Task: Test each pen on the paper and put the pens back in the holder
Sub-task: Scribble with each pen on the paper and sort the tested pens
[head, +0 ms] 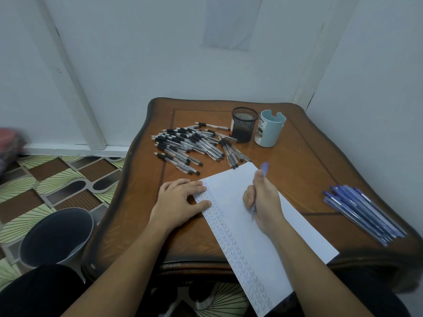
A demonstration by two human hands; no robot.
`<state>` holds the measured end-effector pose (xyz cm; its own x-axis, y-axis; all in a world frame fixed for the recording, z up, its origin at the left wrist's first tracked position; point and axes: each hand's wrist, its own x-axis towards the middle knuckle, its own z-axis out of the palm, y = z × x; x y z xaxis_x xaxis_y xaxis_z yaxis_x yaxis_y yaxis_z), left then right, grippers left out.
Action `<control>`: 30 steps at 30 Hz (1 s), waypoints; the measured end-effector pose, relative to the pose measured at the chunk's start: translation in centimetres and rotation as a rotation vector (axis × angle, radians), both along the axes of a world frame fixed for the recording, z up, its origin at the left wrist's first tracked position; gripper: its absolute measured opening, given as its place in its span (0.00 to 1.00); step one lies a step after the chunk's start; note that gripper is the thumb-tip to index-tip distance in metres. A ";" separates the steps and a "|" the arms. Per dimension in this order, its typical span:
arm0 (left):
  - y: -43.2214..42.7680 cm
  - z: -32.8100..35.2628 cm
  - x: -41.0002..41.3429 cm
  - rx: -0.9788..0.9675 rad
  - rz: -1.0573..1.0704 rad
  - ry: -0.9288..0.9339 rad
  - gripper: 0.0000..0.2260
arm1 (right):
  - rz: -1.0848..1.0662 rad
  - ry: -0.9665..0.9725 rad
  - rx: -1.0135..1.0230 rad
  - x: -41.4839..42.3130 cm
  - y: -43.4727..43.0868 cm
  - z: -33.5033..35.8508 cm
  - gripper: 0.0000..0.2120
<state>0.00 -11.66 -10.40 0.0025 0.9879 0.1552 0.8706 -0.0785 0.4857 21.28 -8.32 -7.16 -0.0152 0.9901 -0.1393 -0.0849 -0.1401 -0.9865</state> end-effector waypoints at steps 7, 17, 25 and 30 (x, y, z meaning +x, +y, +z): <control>-0.1 0.1 0.0 -0.003 0.002 -0.002 0.27 | 0.036 0.084 -0.031 0.2 0.3 0.4 0.12; -0.1 0.1 -0.2 0.004 -0.009 -0.010 0.28 | 0.195 -0.135 -0.201 4.9 3.0 2.1 0.11; 0.0 0.1 -0.1 -0.004 -0.006 0.030 0.26 | -0.005 -1.008 0.064 17.5 4.4 5.6 0.21; 0.2 0.0 0.0 0.030 -0.008 0.041 0.35 | -0.088 -1.152 -0.046 22.7 3.5 6.2 0.07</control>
<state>-0.04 -11.47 -10.35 0.0175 0.9827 0.1845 0.8888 -0.0998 0.4474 43.94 -4.82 -0.95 0.2130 0.9751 -0.0623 0.8506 -0.2164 -0.4793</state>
